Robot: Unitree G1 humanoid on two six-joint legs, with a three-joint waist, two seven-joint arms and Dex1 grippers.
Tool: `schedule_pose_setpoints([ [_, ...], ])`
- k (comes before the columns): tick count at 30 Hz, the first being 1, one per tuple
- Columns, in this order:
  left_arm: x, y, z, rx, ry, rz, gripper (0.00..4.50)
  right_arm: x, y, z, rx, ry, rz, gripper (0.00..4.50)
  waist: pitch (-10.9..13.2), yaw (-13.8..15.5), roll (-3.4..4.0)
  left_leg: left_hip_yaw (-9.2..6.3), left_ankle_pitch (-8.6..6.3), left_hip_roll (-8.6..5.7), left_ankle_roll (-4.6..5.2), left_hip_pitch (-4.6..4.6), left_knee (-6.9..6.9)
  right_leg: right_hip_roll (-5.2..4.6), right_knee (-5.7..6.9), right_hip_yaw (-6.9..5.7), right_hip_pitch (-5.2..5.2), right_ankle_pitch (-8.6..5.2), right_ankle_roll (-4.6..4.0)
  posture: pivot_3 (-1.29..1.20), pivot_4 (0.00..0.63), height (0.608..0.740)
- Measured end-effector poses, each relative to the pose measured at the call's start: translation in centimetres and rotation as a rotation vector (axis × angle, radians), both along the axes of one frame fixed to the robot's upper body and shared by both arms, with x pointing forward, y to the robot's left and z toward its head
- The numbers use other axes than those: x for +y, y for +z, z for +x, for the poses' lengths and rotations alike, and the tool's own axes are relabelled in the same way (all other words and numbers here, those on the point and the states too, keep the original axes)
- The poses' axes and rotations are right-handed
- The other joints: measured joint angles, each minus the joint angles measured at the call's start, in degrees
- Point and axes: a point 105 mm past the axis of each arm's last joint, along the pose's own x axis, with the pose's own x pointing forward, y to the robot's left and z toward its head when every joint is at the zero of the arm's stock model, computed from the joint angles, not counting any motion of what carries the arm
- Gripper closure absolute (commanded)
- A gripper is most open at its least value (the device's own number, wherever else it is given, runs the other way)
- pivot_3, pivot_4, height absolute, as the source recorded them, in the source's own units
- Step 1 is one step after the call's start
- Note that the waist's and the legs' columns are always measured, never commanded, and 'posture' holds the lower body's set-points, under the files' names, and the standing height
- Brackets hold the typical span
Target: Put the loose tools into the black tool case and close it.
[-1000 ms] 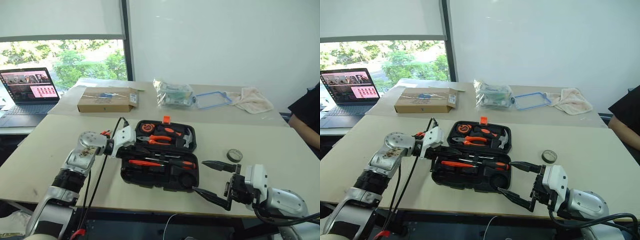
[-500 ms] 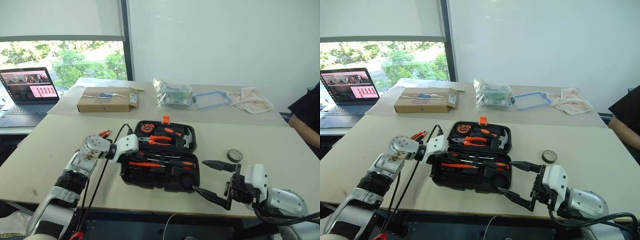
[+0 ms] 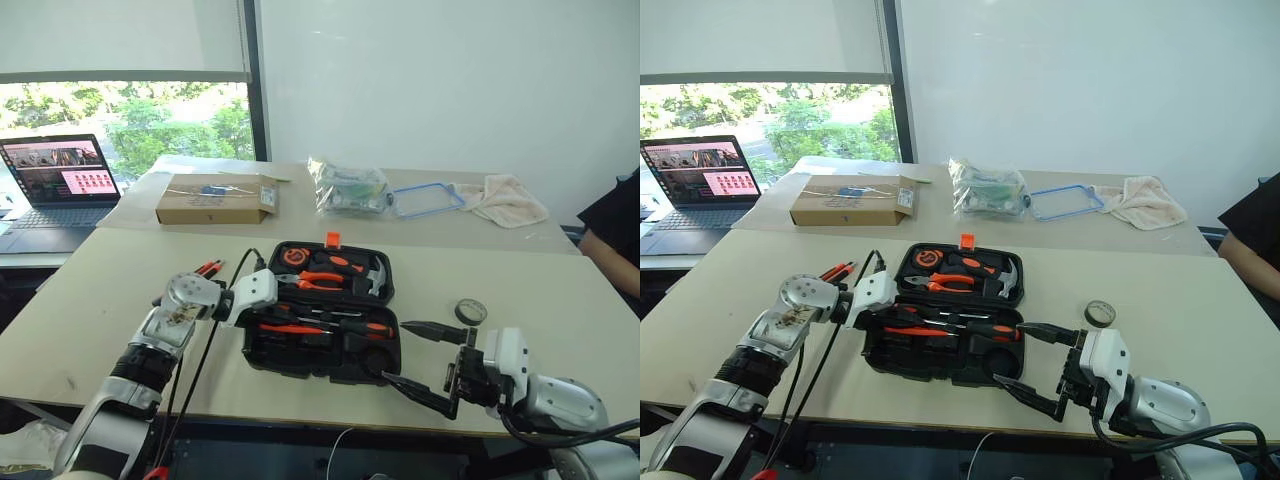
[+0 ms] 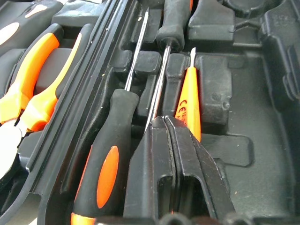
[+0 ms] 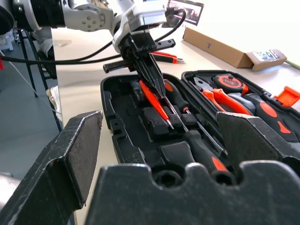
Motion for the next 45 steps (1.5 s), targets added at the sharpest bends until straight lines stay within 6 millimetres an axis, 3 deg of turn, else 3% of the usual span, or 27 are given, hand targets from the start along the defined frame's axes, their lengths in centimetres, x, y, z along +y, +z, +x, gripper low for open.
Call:
schedule_pose_setpoints([
  [31,0.0,-1.2,-1.6,0.182,0.048,0.055,4.43,0.3,-0.1,0.2,-0.001,0.005,0.010,0.00,-0.01,-0.03,0.01,0.00,-0.01,0.10,0.01,0.07,0.00,0.08,0.07,0.03,0.02,0.02,-0.04,0.00,0.150,0.740],
  [37,0.4,0.1,-2.2,0.164,0.010,-0.030,4.43,0.2,-0.3,0.1,0.010,0.004,0.010,0.00,0.00,-0.03,0.01,0.00,0.01,0.12,-0.01,0.03,0.00,0.10,0.05,0.03,-0.03,0.02,-0.05,0.00,0.150,0.740],
  [41,1.4,3.6,-1.3,0.047,0.081,-0.239,4.43,0.1,-0.4,0.0,0.012,0.001,0.010,0.00,0.00,-0.01,0.01,0.00,0.01,0.13,-0.01,0.03,0.00,0.06,0.03,0.03,-0.03,0.03,-0.05,0.00,0.150,0.740],
  [43,3.2,4.8,-1.6,-0.014,0.146,-0.343,4.19,-0.2,-0.2,0.1,0.003,-0.011,0.008,0.00,-0.01,-0.38,0.03,0.04,0.06,0.16,-0.13,0.06,-0.01,0.07,0.04,0.06,-0.05,0.03,-0.06,0.00,0.150,0.740],
  [45,6.9,4.2,-2.7,-0.028,0.287,-0.399,3.51,-0.8,-0.1,0.1,-0.009,-0.031,-0.001,0.00,-0.02,-1.30,0.05,0.03,0.05,0.20,-0.23,0.12,-0.08,0.10,0.08,0.09,-0.06,0.01,-0.10,0.00,0.150,0.740],
])
